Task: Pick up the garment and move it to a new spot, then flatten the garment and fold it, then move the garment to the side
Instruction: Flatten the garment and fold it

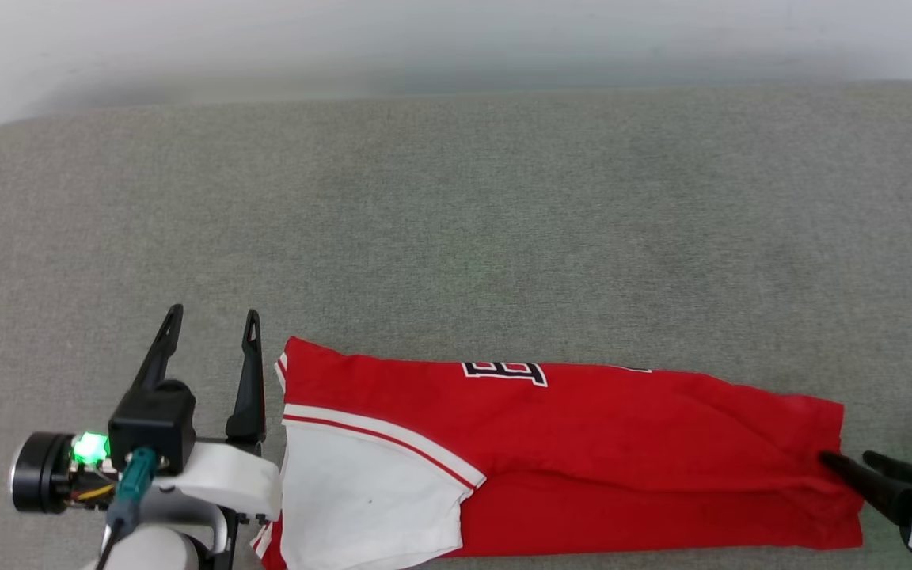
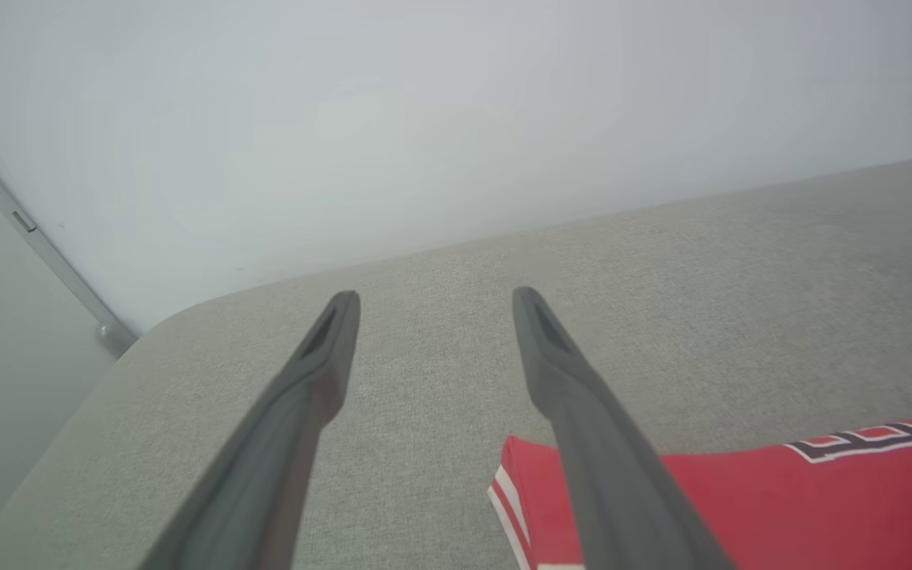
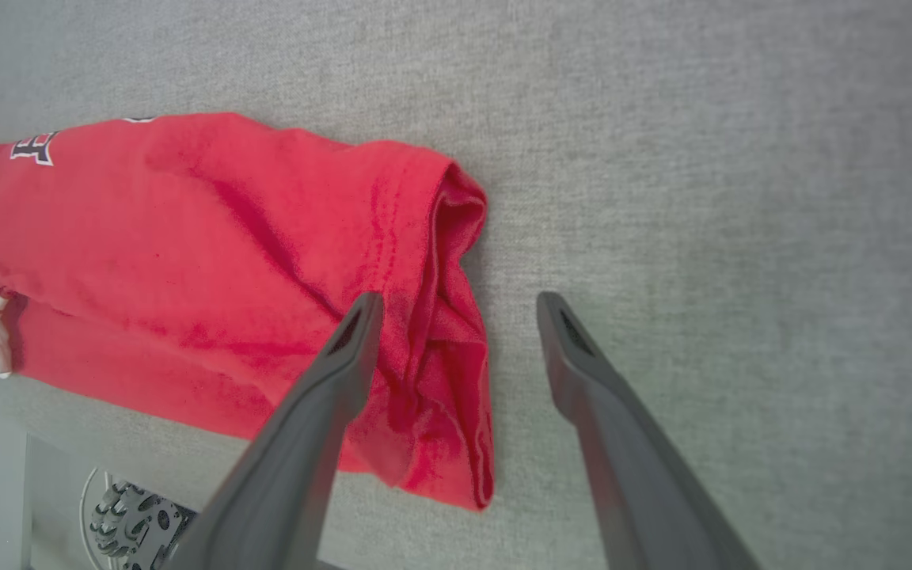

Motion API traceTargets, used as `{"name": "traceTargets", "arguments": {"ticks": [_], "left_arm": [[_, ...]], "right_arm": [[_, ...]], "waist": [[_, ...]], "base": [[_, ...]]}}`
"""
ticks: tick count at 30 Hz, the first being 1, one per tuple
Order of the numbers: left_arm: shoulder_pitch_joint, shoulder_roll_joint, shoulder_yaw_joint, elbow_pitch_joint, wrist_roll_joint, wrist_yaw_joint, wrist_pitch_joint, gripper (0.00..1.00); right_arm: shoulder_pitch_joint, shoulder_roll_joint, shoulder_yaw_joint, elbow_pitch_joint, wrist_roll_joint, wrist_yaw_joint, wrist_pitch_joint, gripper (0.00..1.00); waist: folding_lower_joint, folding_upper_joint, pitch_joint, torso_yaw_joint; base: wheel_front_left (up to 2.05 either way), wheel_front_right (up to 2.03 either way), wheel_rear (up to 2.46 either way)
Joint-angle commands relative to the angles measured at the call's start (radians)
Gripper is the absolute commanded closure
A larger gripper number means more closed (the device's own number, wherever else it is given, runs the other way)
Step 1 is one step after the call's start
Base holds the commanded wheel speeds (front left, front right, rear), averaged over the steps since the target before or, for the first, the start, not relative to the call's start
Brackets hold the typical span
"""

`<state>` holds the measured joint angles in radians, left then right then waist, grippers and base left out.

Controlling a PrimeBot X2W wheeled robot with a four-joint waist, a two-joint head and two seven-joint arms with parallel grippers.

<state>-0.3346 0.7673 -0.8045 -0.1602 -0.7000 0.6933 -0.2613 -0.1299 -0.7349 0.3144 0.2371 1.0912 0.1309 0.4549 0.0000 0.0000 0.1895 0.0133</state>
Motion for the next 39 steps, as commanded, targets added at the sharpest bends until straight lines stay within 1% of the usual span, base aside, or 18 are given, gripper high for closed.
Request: {"name": "traceTargets", "arguments": {"ticks": [1,6,7,8,13,15,17,21,22,23,24,26,29,36,39], "left_arm": [[0.041,-0.027,0.036,-0.002,0.038,0.005,-0.005,0.0],[0.139,-0.127,0.152,0.008,0.151,-0.012,-0.005,0.0],[0.139,-0.127,0.152,0.008,0.151,-0.012,-0.005,0.0],[0.154,-0.149,0.175,0.011,0.171,-0.017,-0.005,0.0],[0.236,-0.252,0.279,0.034,0.276,-0.066,-0.005,0.0],[0.263,-0.3,0.313,0.047,0.31,-0.089,-0.005,0.0],[0.287,-0.333,0.343,0.06,0.36,-0.111,-0.005,0.0],[0.33,-0.412,0.402,0.06,0.443,-0.137,-0.005,0.0],[0.343,-0.43,0.415,0.063,0.458,-0.144,-0.005,0.0],[0.354,-0.444,0.429,0.067,0.474,-0.152,-0.005,0.0],[0.36,-0.458,0.443,0.069,0.492,-0.158,-0.005,0.0],[0.378,-0.487,0.468,0.074,0.517,-0.174,-0.005,0.0],[0.402,-0.517,0.496,0.081,0.551,-0.2,-0.005,0.0],[0.446,-0.564,0.548,0.083,0.61,-0.255,-0.005,0.0],[0.46,-0.579,0.566,0.087,0.626,-0.274,-0.005,0.0]], "right_arm": [[0.014,0.023,-0.01,0.008,0.014,0.0,0.013,0.0],[0.022,0.081,-0.011,0.038,0.033,0.0,0.057,0.0],[0.022,0.081,-0.011,0.038,0.033,0.0,0.057,0.0],[0.024,0.096,-0.006,0.046,0.043,0.0,0.068,0.0],[0.027,0.152,0.035,0.071,0.073,0.0,0.121,0.0],[0.022,0.173,0.05,0.082,0.069,0.0,0.126,0.0],[0.019,0.191,0.063,0.092,0.064,0.0,0.13,0.0],[0.007,0.204,0.078,0.12,0.051,0.0,0.126,0.0],[0.001,0.202,0.075,0.129,0.041,0.0,0.118,0.47],[-0.007,0.201,0.072,0.137,0.035,0.0,0.109,0.81],[-0.013,0.2,0.072,0.141,0.031,-0.001,0.108,1.0],[-0.023,0.195,0.064,0.147,0.023,0.0,0.096,1.0],[-0.033,0.17,0.048,0.146,0.021,-0.001,0.087,1.0],[-0.051,0.097,-0.001,0.125,0.027,-0.001,0.087,1.0],[-0.049,0.055,-0.019,0.132,0.009,-0.001,0.099,1.0]], "waist": [[0.0,0.0,0.009,0.008],[0.0,0.0,0.02,0.021],[0.0,0.0,0.02,0.021],[0.0,0.0,0.022,0.024],[0.0,0.0,0.025,0.032],[0.0,0.0,0.025,0.033],[0.0,0.0,0.023,0.034],[0.0,0.0,0.019,0.036],[0.0,0.0,0.017,0.037],[0.0,0.0,0.015,0.037],[0.0,0.0,0.013,0.037],[0.0,0.0,0.005,0.038],[0.0,0.0,-0.008,0.038],[0.0,0.0,-0.042,0.038],[0.0,0.0,-0.055,0.038]], "base": [[0.0,0.0,0.0],[0.0,0.0,0.0],[0.0,0.0,0.0],[0.0,0.0,0.0],[0.0,0.0,0.0],[0.0,0.0,0.0],[0.0,0.0,0.0],[0.0,0.0,0.0],[0.0,0.0,0.0],[0.0,0.0,0.0],[0.0,0.0,0.0],[0.0,0.0,0.0],[0.0,0.0,0.0],[0.0,0.0,0.0],[0.0,0.0,0.0]]}}
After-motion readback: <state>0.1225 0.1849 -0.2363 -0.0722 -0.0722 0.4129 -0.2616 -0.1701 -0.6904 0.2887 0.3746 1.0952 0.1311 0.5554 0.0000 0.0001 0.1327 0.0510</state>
